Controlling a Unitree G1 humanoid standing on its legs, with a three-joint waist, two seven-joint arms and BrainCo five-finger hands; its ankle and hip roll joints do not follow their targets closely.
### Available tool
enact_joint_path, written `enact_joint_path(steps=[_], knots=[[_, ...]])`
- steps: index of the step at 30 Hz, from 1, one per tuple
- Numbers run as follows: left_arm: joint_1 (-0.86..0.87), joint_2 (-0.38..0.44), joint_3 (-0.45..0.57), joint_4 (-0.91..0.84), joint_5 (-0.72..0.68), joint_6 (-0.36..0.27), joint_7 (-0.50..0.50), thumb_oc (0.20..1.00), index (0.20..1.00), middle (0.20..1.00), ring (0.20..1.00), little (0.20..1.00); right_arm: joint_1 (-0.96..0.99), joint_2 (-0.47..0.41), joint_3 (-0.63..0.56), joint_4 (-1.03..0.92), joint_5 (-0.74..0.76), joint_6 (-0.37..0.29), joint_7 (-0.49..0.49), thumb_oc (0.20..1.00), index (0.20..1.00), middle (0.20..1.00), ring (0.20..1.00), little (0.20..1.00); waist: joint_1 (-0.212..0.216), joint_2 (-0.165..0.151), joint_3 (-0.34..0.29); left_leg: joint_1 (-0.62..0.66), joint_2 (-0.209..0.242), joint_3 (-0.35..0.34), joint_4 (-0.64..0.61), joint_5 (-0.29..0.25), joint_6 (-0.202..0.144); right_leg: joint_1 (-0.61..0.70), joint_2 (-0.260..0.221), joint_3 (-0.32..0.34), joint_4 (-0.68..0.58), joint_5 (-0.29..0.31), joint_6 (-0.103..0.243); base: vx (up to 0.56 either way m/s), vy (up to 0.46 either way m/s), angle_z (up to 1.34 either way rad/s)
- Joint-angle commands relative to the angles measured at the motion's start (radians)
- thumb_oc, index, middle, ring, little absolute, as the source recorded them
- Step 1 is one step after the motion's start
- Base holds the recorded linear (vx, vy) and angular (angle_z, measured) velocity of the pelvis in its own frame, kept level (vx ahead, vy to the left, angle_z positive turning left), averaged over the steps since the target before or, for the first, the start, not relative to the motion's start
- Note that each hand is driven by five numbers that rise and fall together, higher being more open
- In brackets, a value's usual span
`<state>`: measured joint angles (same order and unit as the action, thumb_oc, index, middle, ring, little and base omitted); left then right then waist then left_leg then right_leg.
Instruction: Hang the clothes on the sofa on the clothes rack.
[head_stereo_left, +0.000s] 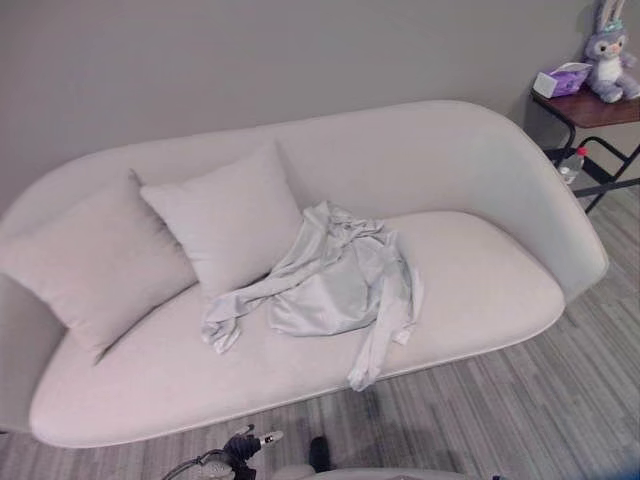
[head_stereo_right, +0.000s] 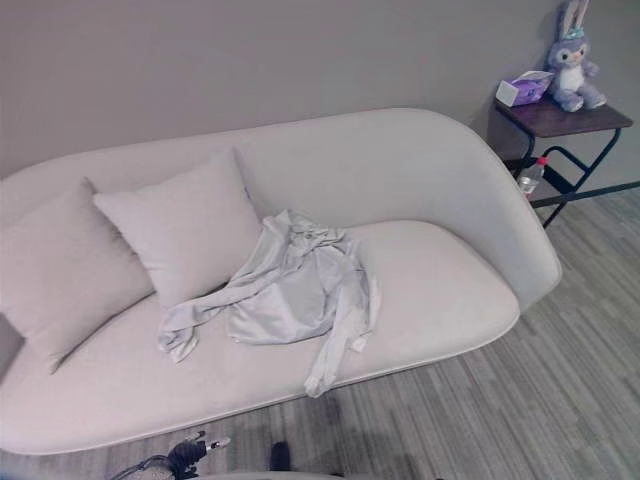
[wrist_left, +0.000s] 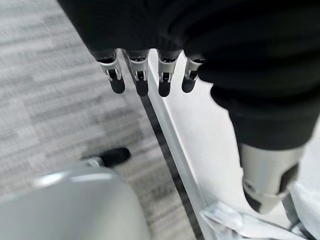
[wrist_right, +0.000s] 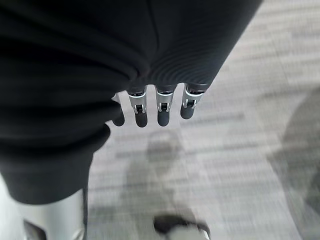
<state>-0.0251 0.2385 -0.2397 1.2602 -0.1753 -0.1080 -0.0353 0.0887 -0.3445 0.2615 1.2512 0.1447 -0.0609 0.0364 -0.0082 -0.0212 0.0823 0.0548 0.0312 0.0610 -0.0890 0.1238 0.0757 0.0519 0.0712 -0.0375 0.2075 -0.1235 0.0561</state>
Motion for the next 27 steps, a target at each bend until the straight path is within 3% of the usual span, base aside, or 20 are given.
enact_joint_path(steps=[1,5,6,9,12,19,26,27], knots=[[-0.02,0.015,0.014,0.019,0.015,-0.01,0.006,1.0,1.0,1.0,1.0,1.0,-0.007,-0.014,-0.009,-0.002,-0.016,-0.015,0.0,1.0,1.0,1.0,1.0,1.0,0.047,-0.015,-0.04,-0.007,-0.081,0.039,0.002,-0.116,-0.091,0.025,-0.115,0.009,-0.165,0.075,0.065,0.03,0.148,-0.4],[-0.039,0.032,0.001,-0.005,0.006,-0.008,0.008,1.0,1.0,1.0,1.0,1.0,-0.018,-0.015,-0.009,-0.018,-0.014,-0.015,-0.003,1.0,1.0,1.0,1.0,1.0,0.018,-0.005,0.015,0.013,-0.077,0.026,0.002,-0.117,-0.067,-0.131,-0.126,0.021,0.133,0.113,0.087,-0.04,0.125,0.07],[-0.044,0.037,-0.003,-0.006,0.015,-0.007,0.009,1.0,1.0,1.0,1.0,1.0,-0.015,-0.015,-0.01,-0.019,-0.015,-0.015,-0.005,1.0,1.0,1.0,1.0,1.0,0.016,-0.002,0.016,0.019,-0.076,0.023,0.002,-0.122,-0.068,-0.137,-0.135,0.018,0.13,0.106,0.085,0.01,0.055,0.13],[-0.052,0.046,-0.006,-0.002,0.02,-0.009,0.011,1.0,1.0,1.0,1.0,1.0,-0.009,-0.018,-0.018,-0.002,-0.02,-0.012,-0.01,1.0,1.0,1.0,1.0,1.0,0.016,-0.008,0.004,0.028,-0.068,0.029,0.002,-0.139,-0.081,-0.13,-0.181,-0.038,-0.027,0.128,0.082,0.08,-0.048,0.21],[-0.05,0.046,-0.002,0.01,0.016,-0.011,0.009,1.0,1.0,1.0,1.0,1.0,-0.004,-0.018,-0.017,0.008,-0.022,-0.011,-0.009,1.0,1.0,1.0,1.0,1.0,0.007,-0.026,-0.003,0.043,-0.08,0.022,0.002,-0.158,-0.082,-0.131,-0.155,-0.008,-0.146,0.166,0.091,0.09,-0.05,-0.13],[-0.051,0.036,-0.006,0.013,0.019,-0.015,0.011,1.0,1.0,1.0,1.0,1.0,0.015,-0.013,-0.002,-0.002,-0.018,-0.017,-0.007,1.0,1.0,1.0,1.0,1.0,0.006,-0.047,-0.009,0.054,-0.076,0.016,0.002,-0.165,-0.094,-0.08,-0.115,0.014,-0.233,0.181,0.085,0.06,-0.092,0.11],[-0.045,0.015,-0.014,0.014,0.007,-0.016,0.009,1.0,1.0,1.0,1.0,1.0,0.018,-0.015,-0.005,0.006,-0.004,-0.022,-0.005,1.0,1.0,1.0,1.0,1.0,0.002,-0.049,-0.025,0.084,-0.05,0.01,0.002,-0.17,-0.11,-0.027,-0.088,0.015,-0.276,0.172,0.066,0.09,-0.115,0.09],[-0.047,0.013,-0.012,-0.003,-0.007,-0.017,0.013,1.0,1.0,1.0,1.0,1.0,0.02,-0.018,-0.014,-0.005,0.01,-0.028,-0.005,1.0,1.0,1.0,1.0,1.0,-0.001,-0.053,-0.018,0.064,-0.042,0.009,0.069,-0.189,-0.118,-0.017,-0.083,0.011,-0.277,0.16,0.057,0.03,-0.111,0.04]])
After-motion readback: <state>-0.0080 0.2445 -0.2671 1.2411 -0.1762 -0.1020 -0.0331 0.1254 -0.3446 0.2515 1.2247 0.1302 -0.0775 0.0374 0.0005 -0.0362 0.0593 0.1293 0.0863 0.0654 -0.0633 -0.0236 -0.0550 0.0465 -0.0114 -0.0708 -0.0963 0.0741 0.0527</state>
